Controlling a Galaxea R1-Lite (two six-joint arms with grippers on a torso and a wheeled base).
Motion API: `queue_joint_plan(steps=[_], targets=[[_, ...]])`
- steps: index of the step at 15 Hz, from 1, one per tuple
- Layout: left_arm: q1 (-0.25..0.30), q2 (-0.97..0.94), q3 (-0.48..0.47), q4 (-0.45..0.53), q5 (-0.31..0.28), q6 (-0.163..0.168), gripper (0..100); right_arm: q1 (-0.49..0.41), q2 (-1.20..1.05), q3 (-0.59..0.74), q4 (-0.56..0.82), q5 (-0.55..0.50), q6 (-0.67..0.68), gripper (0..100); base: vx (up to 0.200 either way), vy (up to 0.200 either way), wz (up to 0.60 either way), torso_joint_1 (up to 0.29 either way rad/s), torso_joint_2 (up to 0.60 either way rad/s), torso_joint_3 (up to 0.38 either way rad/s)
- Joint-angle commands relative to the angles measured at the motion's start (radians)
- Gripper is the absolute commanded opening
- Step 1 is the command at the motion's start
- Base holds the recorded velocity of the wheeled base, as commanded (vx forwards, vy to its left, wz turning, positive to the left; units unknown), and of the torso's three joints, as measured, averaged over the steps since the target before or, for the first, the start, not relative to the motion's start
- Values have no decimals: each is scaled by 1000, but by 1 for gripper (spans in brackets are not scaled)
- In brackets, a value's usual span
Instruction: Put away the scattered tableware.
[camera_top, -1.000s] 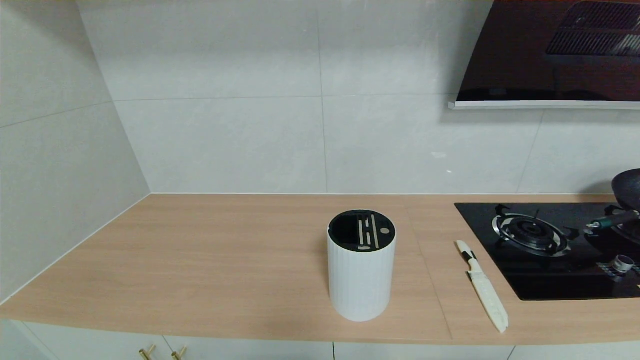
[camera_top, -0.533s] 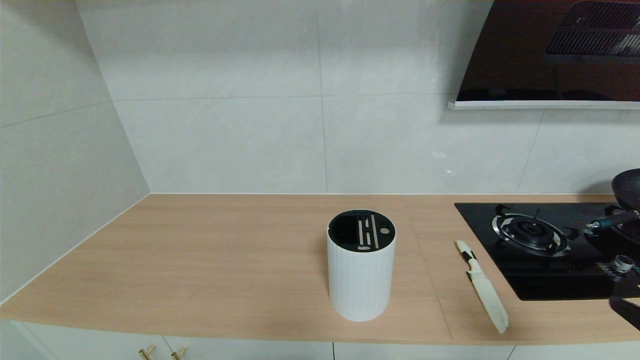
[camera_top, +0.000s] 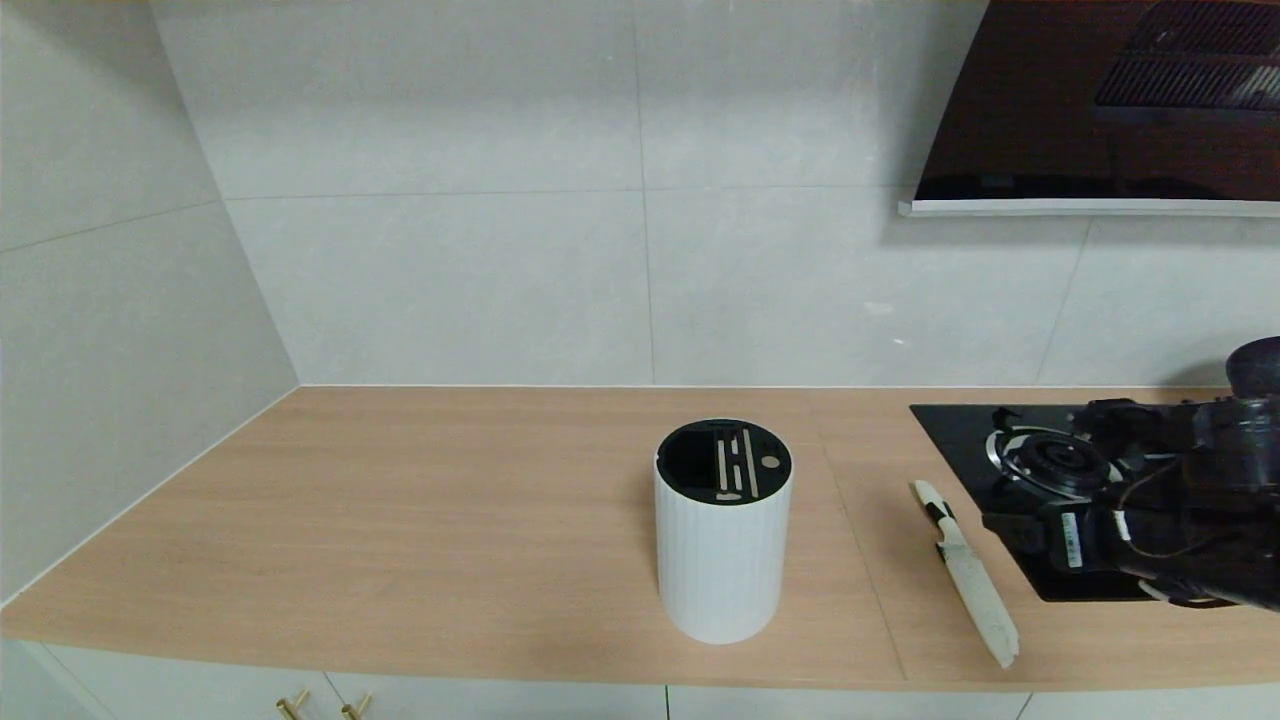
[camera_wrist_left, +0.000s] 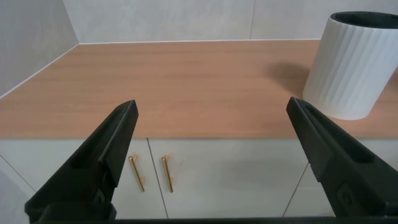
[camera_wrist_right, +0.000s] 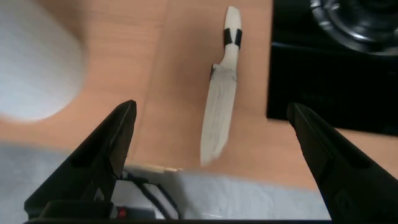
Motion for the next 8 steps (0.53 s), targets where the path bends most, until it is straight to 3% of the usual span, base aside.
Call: queue_joint_plan(steps=[1, 4, 8], targets=[[0, 0, 0, 0, 0, 0, 100, 3, 342, -38, -175, -26, 0, 100, 0, 0, 0, 0, 0, 0], [0, 0, 0, 0, 0, 0, 100, -2, 522, -52, -365, -38, 2, 100, 0, 0, 0, 0, 0, 0], [0, 0, 0, 0, 0, 0, 100, -2, 615, -102, -437, -55, 6, 100, 0, 0, 0, 0, 0, 0]])
